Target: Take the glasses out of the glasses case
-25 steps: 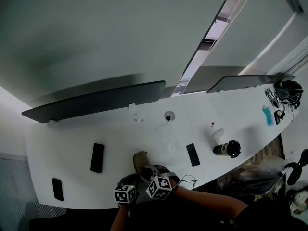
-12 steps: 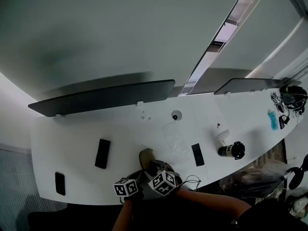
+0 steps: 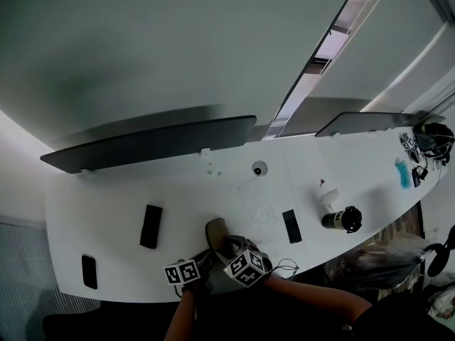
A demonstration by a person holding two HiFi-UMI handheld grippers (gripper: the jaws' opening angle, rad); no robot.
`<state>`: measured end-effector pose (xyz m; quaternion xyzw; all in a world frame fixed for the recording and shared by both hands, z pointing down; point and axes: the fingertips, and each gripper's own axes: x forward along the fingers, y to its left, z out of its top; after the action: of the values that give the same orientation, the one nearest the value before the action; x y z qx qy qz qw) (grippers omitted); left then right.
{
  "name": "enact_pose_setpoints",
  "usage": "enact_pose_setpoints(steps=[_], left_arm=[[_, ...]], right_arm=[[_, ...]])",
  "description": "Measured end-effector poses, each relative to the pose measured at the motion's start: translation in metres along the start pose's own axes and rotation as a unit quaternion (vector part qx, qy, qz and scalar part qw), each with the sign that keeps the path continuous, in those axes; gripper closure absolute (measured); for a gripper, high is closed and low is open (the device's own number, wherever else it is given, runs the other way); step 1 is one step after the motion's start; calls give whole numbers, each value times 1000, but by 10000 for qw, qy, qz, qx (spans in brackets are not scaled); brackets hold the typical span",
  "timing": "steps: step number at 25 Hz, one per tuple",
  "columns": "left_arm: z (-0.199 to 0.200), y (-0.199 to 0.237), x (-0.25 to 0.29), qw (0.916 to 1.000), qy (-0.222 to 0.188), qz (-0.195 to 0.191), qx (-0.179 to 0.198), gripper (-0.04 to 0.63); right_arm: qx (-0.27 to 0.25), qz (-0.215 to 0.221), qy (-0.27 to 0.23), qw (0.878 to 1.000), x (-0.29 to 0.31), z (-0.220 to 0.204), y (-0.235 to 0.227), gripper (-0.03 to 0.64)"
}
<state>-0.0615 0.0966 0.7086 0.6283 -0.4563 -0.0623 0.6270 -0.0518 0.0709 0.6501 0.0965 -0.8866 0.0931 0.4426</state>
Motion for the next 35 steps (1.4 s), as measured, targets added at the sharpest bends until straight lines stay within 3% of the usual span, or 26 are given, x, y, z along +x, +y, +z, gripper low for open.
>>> enact_pose_setpoints(steps=[4,9,12,17,26,31,35], left_arm=[[-1,3,1,9998,60,124,-120,546],[-2,6,1,9983,17,515,-254,550],[-3,9,1,9970,-65,647,-424,549],[0,9,3,9961,-8,708,-519,549],[-3,13,3,9941,-10,794,-738,539],[-3,9,4,9956,155,717,-589,524],[-4,9,6,9942,126,807,-694,540]], right_arm=[[-214,-231,251,9992,0,1,0,413],[-1020,-837,668,9890,-1,5,3,398],[-664,-870,813,9907,-1,3,-3,340],[252,-422,871,9950,2,10,3,282],[209,-640,1063,9921,18,-6,-2,279],[382,-547,1046,9923,17,-12,-6,279],[437,-447,1023,9928,14,-10,-6,281]])
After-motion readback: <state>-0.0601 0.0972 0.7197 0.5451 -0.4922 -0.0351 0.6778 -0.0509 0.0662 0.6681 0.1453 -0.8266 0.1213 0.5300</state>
